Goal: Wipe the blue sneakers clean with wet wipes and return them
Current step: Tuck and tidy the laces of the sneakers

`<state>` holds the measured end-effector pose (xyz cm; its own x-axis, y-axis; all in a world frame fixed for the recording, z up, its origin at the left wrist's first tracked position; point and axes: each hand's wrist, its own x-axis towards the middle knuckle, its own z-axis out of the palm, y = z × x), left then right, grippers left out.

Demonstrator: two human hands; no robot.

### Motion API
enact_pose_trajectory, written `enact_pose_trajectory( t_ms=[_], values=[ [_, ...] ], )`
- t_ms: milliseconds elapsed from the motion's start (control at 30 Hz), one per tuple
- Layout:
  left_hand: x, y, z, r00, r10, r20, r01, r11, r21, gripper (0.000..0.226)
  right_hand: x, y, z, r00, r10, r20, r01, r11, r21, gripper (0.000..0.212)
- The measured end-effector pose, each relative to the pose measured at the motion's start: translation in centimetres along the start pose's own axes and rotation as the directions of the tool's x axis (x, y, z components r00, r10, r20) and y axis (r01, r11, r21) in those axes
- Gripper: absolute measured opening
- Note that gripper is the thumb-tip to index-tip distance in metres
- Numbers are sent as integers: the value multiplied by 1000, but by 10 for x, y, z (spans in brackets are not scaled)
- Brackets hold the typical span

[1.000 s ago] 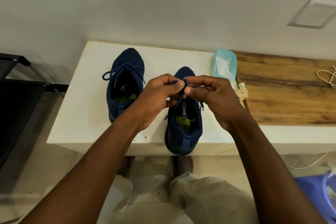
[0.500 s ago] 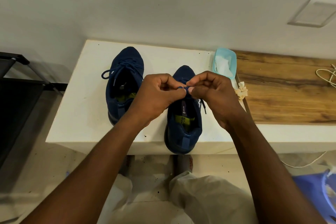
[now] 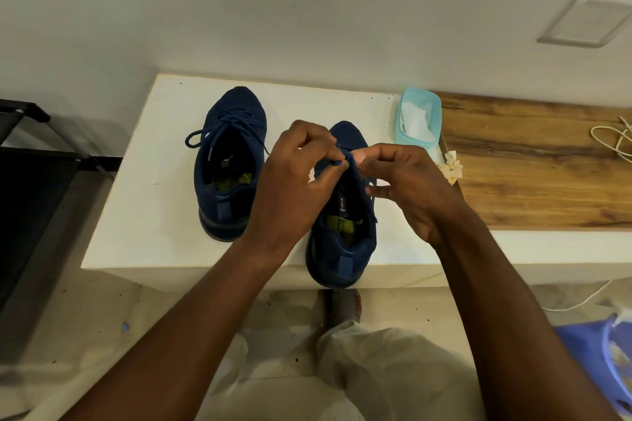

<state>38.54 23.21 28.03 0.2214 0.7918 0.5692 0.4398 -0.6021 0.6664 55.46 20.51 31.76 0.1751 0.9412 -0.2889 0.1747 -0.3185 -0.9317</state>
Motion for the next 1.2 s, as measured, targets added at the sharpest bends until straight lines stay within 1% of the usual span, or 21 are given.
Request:
enact_pose_trajectory(
  t_ms=[100,133,200,300,433,500,633,667,700,767,800,833,867,900,933,967,1000,1033,1067,1133,1200],
  values=[
    [2,-2,-3,997,-56,45,57,998,-36,12,-1,-4,4,1000,17,-26,-18,1000,-23,19],
    [2,-2,-4,994,-91,68,96,993,-68,13,-2,-5,5,998,29,-48,-31,999,-36,21],
    [4,-3,-10,969,-207,136,226,964,-141,13,-2,-7,4,992,70,-106,-74,997,-34,21],
    [7,-10,-23,879,-375,294,432,888,-156,15,-2,-6,1,976,135,-173,-129,990,49,22],
    [10,-16,-39,700,-512,498,639,759,-119,17,-2,-2,-3,956,182,-231,-171,983,68,26],
    [13,-14,-43,631,-556,541,703,705,-95,18,-1,0,-2,950,210,-232,-191,977,99,29],
    [16,-12,-44,543,-625,562,768,640,-29,23,1,3,3,945,232,-229,-208,970,124,29],
    [14,-12,-42,542,-628,559,758,652,-2,24,1,5,3,945,222,-240,-196,972,128,27],
    [12,-13,-39,564,-622,544,734,679,15,24,2,7,2,946,187,-264,-165,981,104,23],
    [7,-14,-36,641,-597,482,667,745,35,27,4,11,-7,951,81,-298,-75,997,32,16],
    [4,-14,-35,667,-585,461,641,766,45,36,4,12,-13,958,55,-282,-50,998,26,12],
    [1,-14,-34,678,-573,460,626,778,46,49,2,12,-19,971,53,-232,-46,998,36,11],
    [-1,-13,-31,686,-556,469,610,791,45,62,1,13,-23,987,56,-153,-52,998,29,17],
    [-4,-11,-27,697,-534,479,587,808,47,73,-1,15,-25,997,55,-62,-56,998,-23,28],
    [-8,-10,-21,711,-511,483,560,827,50,79,-2,18,-23,999,45,18,-43,991,-129,42],
    [-11,-9,-16,733,-490,472,534,844,47,81,-3,20,-18,997,21,72,-1,964,-268,57],
    [-14,-9,-11,759,-474,446,511,858,43,77,-3,23,-13,995,-24,97,62,909,-412,68],
    [-15,-9,-8,785,-462,413,492,870,38,70,-1,26,-8,992,-84,99,123,843,-524,74],
    [-16,-9,-6,802,-455,386,483,875,29,60,1,27,-5,988,-130,85,155,792,-591,74],
    [-15,-10,-6,815,-454,359,487,873,-1,43,4,27,-7,985,-170,17,142,758,-637,66],
    [-15,-11,-6,812,-470,347,510,860,-29,36,5,30,-12,987,-156,-38,96,758,-645,53]
  ],
)
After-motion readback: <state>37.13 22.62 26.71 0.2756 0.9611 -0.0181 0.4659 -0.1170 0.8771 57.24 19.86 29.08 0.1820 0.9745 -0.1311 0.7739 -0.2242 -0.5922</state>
